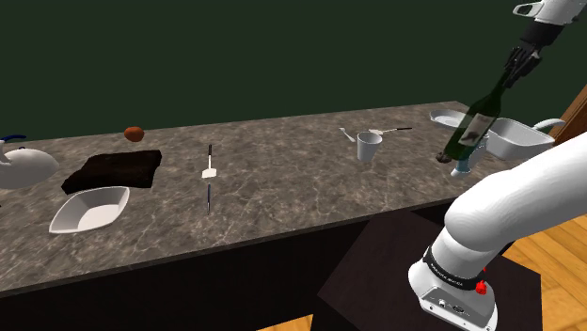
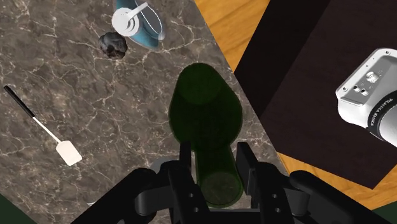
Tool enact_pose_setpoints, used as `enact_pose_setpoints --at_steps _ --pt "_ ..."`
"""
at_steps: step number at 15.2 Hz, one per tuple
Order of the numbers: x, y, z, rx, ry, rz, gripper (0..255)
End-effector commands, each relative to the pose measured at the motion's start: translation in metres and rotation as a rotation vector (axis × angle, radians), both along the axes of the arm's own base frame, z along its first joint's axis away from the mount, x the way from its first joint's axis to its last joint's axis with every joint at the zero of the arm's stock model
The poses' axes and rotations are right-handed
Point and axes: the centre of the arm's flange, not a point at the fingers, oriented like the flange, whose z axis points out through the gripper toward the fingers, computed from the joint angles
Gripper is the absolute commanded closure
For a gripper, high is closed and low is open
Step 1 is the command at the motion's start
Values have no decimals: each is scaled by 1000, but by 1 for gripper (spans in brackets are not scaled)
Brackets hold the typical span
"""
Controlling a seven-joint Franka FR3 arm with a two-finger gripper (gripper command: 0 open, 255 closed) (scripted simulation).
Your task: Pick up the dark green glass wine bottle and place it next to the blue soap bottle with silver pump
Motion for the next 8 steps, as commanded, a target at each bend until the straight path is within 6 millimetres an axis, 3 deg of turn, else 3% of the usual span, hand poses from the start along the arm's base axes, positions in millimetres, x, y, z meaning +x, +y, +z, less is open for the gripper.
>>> enact_pose_setpoints --at_steps 1,8 --pt "0 0 -11 -1 0 0 255" --pt "0 0 -48 -1 0 0 255"
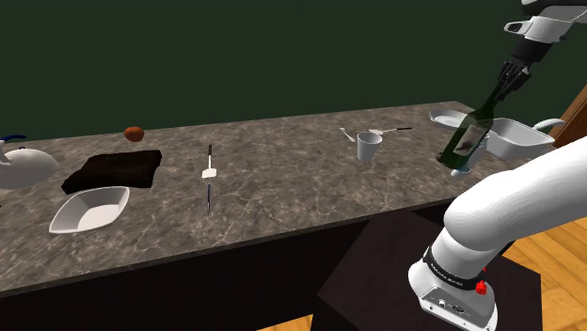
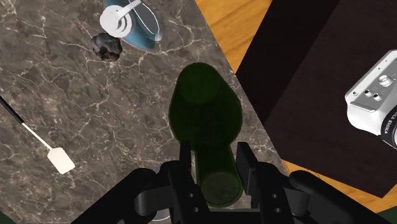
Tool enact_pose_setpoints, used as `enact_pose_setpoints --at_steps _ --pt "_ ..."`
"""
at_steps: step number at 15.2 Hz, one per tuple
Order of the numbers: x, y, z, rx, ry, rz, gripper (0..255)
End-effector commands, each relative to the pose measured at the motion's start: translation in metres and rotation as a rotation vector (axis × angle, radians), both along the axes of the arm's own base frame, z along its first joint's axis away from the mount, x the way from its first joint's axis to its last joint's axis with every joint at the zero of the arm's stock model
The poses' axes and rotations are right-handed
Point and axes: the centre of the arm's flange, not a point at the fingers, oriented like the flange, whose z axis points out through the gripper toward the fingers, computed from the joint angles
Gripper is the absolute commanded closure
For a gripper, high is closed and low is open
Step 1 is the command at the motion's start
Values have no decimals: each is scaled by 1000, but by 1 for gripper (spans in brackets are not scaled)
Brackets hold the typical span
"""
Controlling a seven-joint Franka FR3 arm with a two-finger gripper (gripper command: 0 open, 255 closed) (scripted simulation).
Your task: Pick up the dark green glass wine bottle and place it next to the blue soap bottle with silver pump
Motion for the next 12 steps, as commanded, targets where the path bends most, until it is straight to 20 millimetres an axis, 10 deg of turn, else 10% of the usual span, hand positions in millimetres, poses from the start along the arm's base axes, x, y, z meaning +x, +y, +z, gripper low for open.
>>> enact_pose_setpoints --at_steps 1,12 --pt "-1 0 -11 -1 0 0 255" --pt "-1 0 -69 -1 0 0 255"
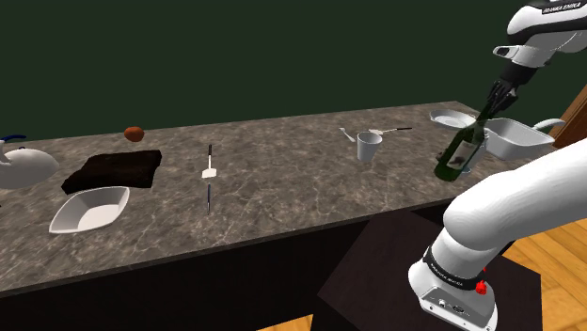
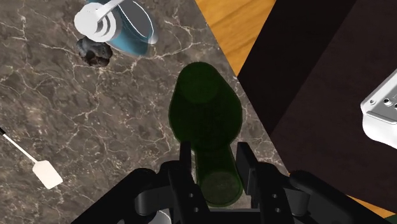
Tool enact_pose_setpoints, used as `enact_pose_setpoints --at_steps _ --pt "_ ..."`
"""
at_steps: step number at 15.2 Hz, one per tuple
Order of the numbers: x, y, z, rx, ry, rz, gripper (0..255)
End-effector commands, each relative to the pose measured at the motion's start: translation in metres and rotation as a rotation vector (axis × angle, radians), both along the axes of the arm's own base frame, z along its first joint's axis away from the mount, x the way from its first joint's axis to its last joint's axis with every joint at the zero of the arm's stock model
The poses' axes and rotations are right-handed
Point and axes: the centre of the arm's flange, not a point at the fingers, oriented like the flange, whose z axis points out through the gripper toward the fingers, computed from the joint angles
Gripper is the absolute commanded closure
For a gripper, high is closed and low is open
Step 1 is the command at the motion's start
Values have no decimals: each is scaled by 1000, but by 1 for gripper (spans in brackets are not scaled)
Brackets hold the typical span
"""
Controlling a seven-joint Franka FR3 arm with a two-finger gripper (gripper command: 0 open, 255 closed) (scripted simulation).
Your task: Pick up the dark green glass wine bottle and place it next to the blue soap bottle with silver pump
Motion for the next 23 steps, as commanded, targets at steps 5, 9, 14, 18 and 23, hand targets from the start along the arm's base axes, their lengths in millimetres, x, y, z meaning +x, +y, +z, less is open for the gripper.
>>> enact_pose_setpoints --at_steps 5,9,14,18,23 --pt "0 0 -32 -1 0 0 255" --pt "0 0 -55 -1 0 0 255" --pt "0 0 -55 -1 0 0 255" --pt "0 0 -55 -1 0 0 0" --pt "0 0 -55 -1 0 0 0"
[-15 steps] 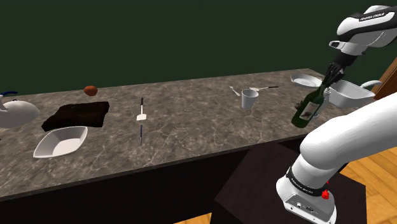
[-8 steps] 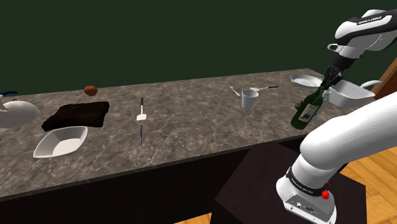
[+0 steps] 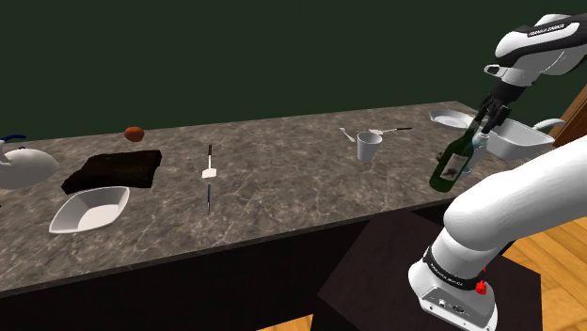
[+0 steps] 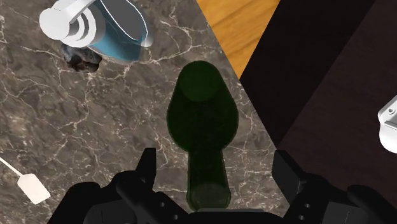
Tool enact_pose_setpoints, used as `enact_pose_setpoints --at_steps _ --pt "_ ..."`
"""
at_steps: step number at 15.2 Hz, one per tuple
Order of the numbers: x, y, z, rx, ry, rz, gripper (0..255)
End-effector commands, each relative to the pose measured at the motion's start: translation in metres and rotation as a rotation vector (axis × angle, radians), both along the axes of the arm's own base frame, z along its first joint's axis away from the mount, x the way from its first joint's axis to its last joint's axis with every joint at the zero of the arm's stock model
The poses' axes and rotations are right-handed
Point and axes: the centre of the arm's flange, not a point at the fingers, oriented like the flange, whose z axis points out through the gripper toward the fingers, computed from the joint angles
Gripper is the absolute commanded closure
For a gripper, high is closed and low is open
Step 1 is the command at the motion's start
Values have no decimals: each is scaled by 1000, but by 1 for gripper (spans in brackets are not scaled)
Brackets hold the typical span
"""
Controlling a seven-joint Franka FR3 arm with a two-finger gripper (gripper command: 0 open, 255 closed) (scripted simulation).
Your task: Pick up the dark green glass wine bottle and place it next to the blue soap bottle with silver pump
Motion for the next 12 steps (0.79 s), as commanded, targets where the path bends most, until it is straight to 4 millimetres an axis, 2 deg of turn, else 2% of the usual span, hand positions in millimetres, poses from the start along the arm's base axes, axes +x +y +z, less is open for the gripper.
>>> enact_pose_setpoints --at_steps 1,4,12 --pt "-1 0 13 0 0 0 0" --pt "-6 0 50 0 0 0 0" --pt "-6 0 50 0 0 0 0"
